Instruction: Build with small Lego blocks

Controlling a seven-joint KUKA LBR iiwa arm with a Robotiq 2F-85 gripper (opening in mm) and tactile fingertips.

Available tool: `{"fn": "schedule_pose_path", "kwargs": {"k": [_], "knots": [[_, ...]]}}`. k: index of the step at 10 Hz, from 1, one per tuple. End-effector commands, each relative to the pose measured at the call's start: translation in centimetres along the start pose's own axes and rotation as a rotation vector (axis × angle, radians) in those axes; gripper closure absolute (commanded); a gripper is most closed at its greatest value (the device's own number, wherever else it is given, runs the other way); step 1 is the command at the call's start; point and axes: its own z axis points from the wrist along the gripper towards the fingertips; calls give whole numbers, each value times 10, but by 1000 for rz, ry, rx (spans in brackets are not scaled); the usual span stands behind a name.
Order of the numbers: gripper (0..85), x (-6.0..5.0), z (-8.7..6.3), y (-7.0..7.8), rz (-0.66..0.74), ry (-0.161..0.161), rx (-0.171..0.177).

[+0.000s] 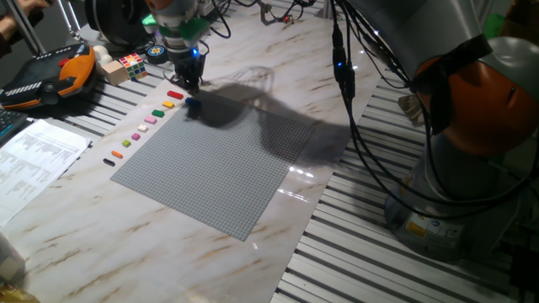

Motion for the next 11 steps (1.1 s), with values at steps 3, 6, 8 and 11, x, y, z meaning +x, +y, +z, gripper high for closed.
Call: {"fn": "schedule_pose_path", "kwargs": {"k": [3,6,8,11], "knots": [[843,7,-42,7,20,-4,-4],[843,18,-62,25,34,-11,-2],[843,24,-68,26,24,-17,3],[843,31,-74,25,11,-15,0]]}}
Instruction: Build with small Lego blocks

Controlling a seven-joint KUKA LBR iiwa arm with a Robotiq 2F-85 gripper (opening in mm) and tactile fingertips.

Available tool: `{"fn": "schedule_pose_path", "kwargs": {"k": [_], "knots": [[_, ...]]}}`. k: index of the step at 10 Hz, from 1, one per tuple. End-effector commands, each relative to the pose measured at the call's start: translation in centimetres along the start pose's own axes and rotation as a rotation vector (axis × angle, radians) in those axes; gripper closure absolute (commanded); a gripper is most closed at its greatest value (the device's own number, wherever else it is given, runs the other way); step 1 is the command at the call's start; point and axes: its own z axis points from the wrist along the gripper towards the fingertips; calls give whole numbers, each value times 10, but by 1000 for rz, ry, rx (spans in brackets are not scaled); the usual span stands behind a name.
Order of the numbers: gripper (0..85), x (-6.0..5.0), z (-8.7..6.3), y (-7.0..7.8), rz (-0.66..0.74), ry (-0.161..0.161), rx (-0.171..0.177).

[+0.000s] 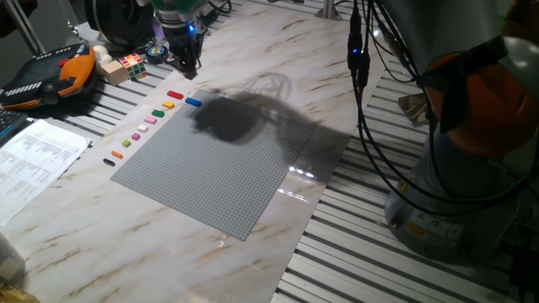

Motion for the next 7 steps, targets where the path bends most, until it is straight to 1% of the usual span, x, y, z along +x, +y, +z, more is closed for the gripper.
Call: {"fn": "schedule_pose_path", "kwargs": {"k": [1,3,4,7], "knots": [[843,2,-2,2,-1,-3,3],[843,4,-3,1,-15,-9,5],[843,4,-4,1,-16,-5,-7],[843,6,-5,1,-29,4,-14]]}}
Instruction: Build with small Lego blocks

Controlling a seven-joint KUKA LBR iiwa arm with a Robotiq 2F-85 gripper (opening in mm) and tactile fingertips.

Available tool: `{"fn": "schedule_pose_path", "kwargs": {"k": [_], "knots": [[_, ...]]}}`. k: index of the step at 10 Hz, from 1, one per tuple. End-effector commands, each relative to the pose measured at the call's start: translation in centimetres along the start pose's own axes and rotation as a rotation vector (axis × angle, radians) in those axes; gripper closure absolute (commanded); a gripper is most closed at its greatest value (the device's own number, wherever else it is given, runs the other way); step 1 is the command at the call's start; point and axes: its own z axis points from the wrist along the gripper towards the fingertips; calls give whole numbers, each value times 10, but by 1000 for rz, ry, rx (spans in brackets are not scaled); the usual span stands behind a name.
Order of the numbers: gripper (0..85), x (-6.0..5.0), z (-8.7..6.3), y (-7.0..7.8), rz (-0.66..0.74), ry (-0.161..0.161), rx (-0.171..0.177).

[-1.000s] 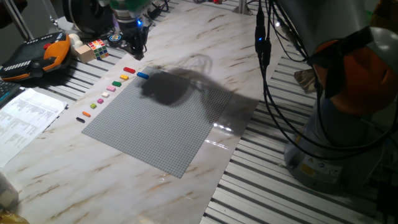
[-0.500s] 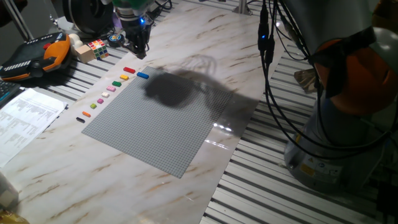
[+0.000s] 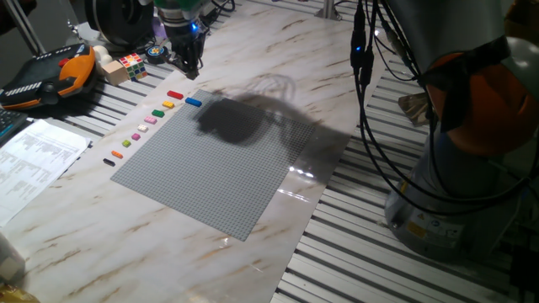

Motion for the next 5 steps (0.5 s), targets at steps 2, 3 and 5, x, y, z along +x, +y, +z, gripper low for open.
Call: {"fn": "schedule_pose_path", "kwargs": {"k": [2,3,5], "knots": [[843,1,0,1,-5,7,-3],[843,1,0,1,-7,7,2],[843,3,-1,0,-7,9,5]]}}
